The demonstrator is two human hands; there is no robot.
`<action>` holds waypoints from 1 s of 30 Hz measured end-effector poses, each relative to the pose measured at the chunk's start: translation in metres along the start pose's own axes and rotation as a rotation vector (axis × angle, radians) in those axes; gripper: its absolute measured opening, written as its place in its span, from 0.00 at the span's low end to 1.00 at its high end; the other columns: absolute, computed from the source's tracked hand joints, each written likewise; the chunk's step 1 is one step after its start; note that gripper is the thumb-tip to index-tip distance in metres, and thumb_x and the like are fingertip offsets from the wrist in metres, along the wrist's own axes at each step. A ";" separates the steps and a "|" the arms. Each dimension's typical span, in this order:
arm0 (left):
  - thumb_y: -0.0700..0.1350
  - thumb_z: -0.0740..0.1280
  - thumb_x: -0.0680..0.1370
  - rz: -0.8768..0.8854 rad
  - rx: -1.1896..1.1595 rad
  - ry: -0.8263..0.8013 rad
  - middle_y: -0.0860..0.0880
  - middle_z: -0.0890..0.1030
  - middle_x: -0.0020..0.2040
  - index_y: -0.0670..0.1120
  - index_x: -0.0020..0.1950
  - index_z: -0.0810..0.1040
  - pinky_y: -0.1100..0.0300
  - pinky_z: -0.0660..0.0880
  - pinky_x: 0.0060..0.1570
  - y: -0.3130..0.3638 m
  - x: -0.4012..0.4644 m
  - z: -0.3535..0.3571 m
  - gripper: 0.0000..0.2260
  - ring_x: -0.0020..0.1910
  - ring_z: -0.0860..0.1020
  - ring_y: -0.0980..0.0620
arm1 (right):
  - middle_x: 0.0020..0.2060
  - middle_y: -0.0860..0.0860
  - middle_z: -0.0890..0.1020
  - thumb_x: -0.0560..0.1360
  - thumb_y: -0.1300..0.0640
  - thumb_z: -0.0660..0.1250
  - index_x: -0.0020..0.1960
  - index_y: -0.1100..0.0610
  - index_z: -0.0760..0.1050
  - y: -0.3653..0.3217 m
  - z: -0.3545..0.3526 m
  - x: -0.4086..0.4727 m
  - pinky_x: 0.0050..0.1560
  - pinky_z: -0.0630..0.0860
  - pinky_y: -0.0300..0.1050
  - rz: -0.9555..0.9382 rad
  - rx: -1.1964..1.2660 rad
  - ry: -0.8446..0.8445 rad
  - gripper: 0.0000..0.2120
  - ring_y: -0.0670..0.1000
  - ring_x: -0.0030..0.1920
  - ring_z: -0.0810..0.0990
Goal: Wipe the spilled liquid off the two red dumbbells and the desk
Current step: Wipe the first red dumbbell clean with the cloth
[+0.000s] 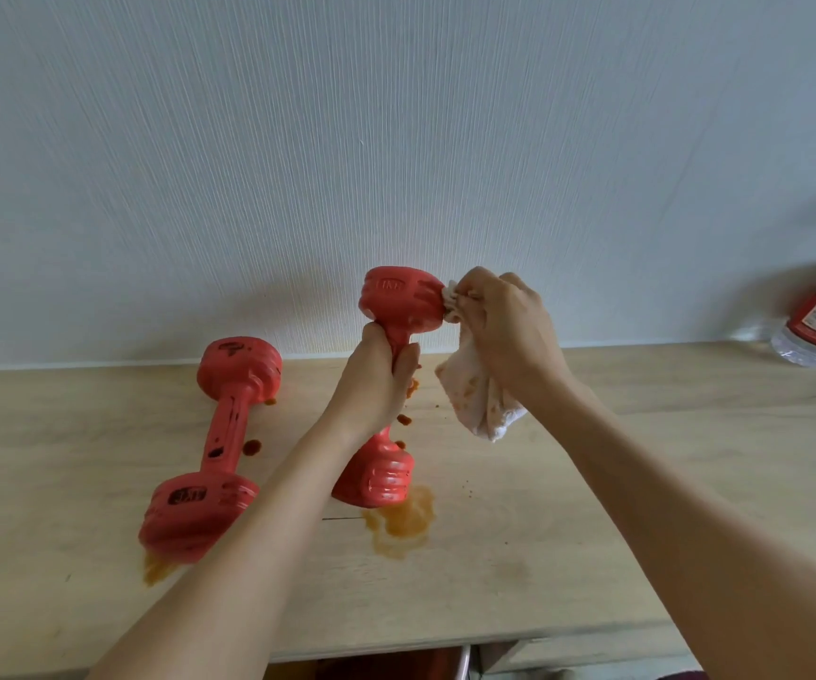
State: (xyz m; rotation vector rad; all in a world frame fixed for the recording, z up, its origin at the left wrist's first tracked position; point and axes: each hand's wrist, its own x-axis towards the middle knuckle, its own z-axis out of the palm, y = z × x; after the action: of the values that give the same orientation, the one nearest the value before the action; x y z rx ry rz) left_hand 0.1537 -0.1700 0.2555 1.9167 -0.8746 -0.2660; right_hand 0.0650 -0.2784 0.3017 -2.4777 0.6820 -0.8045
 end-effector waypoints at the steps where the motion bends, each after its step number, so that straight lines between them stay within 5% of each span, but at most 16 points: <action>1: 0.41 0.59 0.80 -0.005 -0.007 -0.004 0.50 0.74 0.34 0.39 0.52 0.66 0.66 0.70 0.29 0.000 0.000 -0.001 0.05 0.30 0.73 0.57 | 0.46 0.53 0.72 0.81 0.52 0.57 0.51 0.56 0.73 -0.006 0.001 -0.001 0.40 0.72 0.46 -0.027 0.014 0.012 0.09 0.55 0.41 0.76; 4: 0.36 0.58 0.78 0.002 -0.020 -0.013 0.50 0.72 0.34 0.40 0.49 0.66 0.71 0.67 0.26 0.000 0.001 -0.003 0.02 0.29 0.70 0.58 | 0.48 0.53 0.70 0.80 0.54 0.56 0.53 0.57 0.71 -0.021 0.003 -0.003 0.40 0.71 0.46 -0.088 0.016 0.037 0.09 0.54 0.39 0.73; 11: 0.42 0.59 0.80 0.025 -0.203 -0.077 0.50 0.74 0.35 0.43 0.50 0.69 0.68 0.71 0.29 -0.004 0.000 -0.006 0.03 0.27 0.73 0.61 | 0.45 0.56 0.77 0.79 0.60 0.57 0.47 0.61 0.69 0.010 0.014 -0.004 0.40 0.70 0.46 0.166 0.220 0.016 0.05 0.57 0.46 0.76; 15: 0.43 0.59 0.80 0.000 -0.251 -0.052 0.50 0.74 0.36 0.44 0.47 0.69 0.69 0.71 0.26 -0.003 0.005 -0.007 0.04 0.24 0.73 0.63 | 0.45 0.53 0.74 0.79 0.57 0.58 0.48 0.58 0.71 -0.003 0.006 -0.010 0.43 0.72 0.48 0.022 0.163 0.056 0.06 0.54 0.43 0.75; 18: 0.45 0.60 0.80 0.000 -0.238 -0.025 0.50 0.73 0.33 0.43 0.46 0.68 0.70 0.70 0.25 -0.005 0.005 -0.009 0.07 0.23 0.72 0.62 | 0.46 0.52 0.72 0.79 0.56 0.59 0.50 0.58 0.72 -0.013 0.010 -0.014 0.41 0.71 0.46 -0.074 0.111 0.096 0.06 0.53 0.40 0.74; 23: 0.45 0.61 0.80 0.024 -0.264 -0.068 0.49 0.74 0.32 0.45 0.44 0.70 0.67 0.71 0.28 -0.008 0.000 -0.010 0.06 0.24 0.73 0.59 | 0.43 0.53 0.76 0.78 0.60 0.61 0.44 0.56 0.71 0.011 0.023 -0.009 0.36 0.67 0.34 0.127 0.279 0.085 0.04 0.54 0.44 0.76; 30: 0.45 0.62 0.79 0.029 -0.175 -0.047 0.49 0.75 0.30 0.43 0.43 0.70 0.67 0.71 0.28 -0.008 0.003 -0.008 0.08 0.23 0.73 0.58 | 0.46 0.51 0.74 0.80 0.53 0.58 0.51 0.54 0.75 -0.008 0.012 -0.020 0.42 0.73 0.47 0.026 0.220 0.170 0.08 0.53 0.42 0.76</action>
State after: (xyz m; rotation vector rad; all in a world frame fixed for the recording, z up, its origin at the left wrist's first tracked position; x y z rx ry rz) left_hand 0.1641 -0.1646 0.2535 1.7407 -0.8798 -0.3601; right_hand 0.0605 -0.2574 0.2889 -2.2176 0.6447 -1.0306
